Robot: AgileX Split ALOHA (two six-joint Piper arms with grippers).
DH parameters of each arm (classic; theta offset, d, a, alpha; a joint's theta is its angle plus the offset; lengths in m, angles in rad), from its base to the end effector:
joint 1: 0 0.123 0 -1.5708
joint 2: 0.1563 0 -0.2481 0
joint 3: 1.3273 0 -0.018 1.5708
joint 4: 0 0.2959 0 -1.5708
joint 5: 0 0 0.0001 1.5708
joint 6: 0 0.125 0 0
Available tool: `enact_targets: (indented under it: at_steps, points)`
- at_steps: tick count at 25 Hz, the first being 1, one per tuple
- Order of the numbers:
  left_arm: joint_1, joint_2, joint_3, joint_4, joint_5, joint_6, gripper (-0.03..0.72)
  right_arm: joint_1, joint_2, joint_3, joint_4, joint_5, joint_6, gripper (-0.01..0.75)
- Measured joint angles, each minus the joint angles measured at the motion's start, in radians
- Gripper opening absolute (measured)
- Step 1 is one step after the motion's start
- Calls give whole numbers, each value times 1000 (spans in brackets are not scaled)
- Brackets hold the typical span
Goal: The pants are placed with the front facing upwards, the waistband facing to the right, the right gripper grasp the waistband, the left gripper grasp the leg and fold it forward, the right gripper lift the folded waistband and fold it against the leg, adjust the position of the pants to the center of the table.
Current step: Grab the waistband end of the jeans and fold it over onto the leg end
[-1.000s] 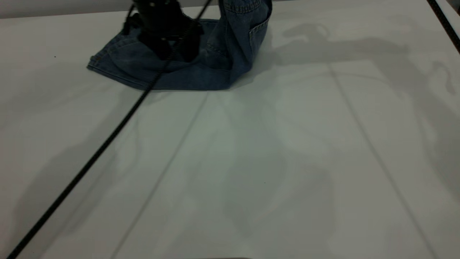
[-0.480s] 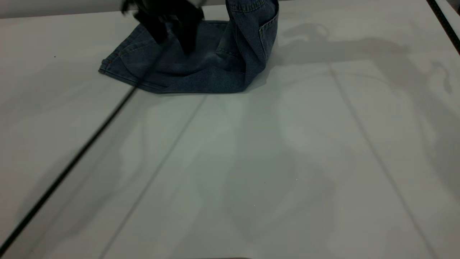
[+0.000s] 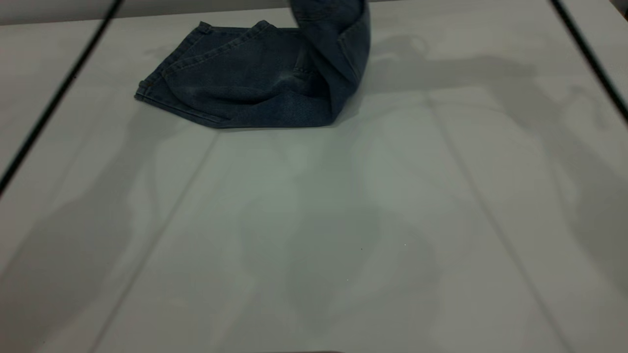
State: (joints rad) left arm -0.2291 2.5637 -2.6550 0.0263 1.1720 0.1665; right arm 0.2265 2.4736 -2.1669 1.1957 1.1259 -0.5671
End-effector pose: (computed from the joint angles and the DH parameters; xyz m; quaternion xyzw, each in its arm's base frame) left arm 0.5680 -0.1293 0.1900 0.1898 0.9396 0.0042 0.2849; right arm 0.5148 0.2264 0.1456 -0.1481 0.8284 0.5086 0.1818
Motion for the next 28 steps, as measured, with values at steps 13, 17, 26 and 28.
enact_targets:
  at_steps: [13, 17, 26, 28]
  points:
    - [-1, -8, -116, -9, 0, -23, 548, 215, 43, -2, 21, -296, -73, 51]
    - [-1, -17, -116, -9, 0, -27, 548, 254, 94, -2, 63, -396, -103, 71]
    - [-1, -19, -116, -9, 0, -30, 548, 272, 169, -2, 151, -430, -111, 502]
    - [-1, -19, -116, -9, 0, -30, 548, 271, 169, -4, 150, -419, -111, 605]
